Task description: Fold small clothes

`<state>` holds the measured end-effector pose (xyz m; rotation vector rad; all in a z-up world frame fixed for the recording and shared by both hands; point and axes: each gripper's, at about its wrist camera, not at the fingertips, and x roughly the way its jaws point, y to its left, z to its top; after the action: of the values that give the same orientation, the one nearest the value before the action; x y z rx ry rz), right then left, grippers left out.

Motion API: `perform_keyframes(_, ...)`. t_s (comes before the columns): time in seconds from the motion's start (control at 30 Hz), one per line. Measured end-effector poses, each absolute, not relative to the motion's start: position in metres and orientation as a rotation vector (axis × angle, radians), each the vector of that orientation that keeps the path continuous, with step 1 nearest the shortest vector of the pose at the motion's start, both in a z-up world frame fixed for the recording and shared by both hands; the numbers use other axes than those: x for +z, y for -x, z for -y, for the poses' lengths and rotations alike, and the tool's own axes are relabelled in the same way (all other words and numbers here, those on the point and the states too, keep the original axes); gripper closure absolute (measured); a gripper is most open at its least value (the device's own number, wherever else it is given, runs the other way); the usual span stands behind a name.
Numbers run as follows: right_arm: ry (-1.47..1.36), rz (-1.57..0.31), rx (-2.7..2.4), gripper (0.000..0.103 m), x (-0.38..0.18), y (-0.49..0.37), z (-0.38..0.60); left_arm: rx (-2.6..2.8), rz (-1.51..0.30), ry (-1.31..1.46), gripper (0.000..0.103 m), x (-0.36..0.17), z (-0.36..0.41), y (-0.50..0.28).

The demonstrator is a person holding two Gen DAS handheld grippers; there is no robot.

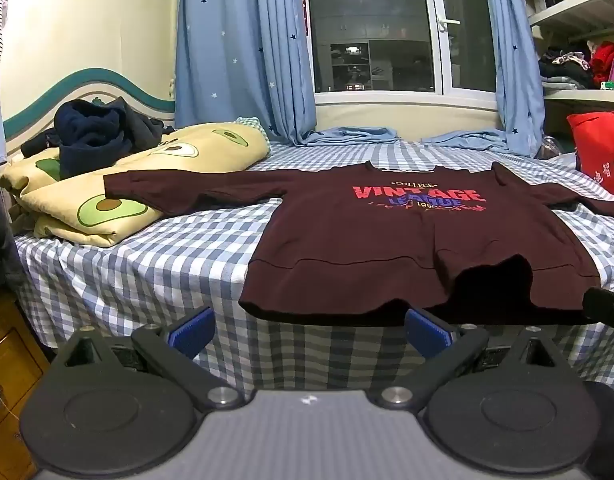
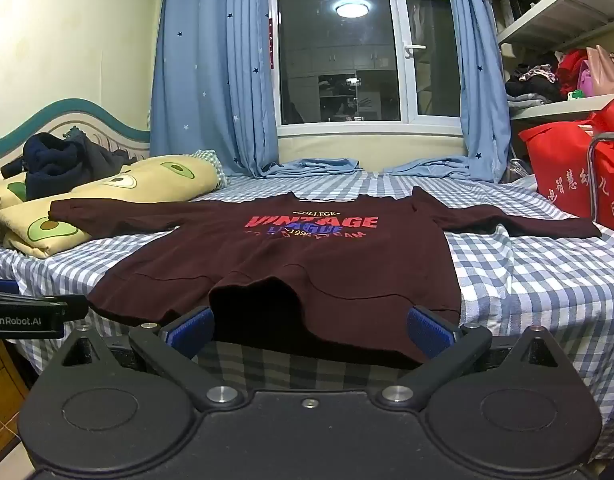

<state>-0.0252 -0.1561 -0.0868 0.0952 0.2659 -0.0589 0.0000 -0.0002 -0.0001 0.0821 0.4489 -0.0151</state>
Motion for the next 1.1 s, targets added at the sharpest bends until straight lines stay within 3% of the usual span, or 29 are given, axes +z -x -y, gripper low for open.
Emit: perform_keyframes(1.1,-0.1,-0.263,-0.059,0.0,-0.0871,0.0245,0.1555,-0.009,-0.441,-0.089,0.001,0.0028,-0.0004,-0.0008)
